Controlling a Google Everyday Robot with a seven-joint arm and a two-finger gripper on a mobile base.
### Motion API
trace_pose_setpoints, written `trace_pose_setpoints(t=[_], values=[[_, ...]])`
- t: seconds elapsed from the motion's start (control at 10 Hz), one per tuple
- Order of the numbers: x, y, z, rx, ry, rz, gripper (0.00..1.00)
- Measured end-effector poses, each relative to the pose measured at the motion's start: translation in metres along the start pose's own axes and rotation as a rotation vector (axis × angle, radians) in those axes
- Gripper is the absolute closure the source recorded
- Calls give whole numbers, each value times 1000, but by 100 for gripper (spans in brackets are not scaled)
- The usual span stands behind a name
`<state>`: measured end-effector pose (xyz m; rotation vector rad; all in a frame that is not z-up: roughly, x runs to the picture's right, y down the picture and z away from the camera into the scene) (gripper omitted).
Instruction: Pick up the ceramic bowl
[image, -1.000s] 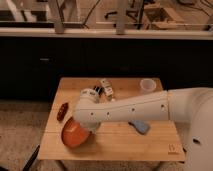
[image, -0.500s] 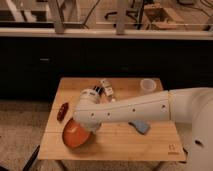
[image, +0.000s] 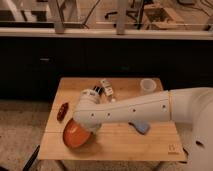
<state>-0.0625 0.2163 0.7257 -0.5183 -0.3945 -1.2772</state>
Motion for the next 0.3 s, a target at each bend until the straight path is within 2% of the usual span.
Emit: trace_pose_setpoints(t=[0.3], values=[[0, 2, 0, -4, 2, -4, 100]])
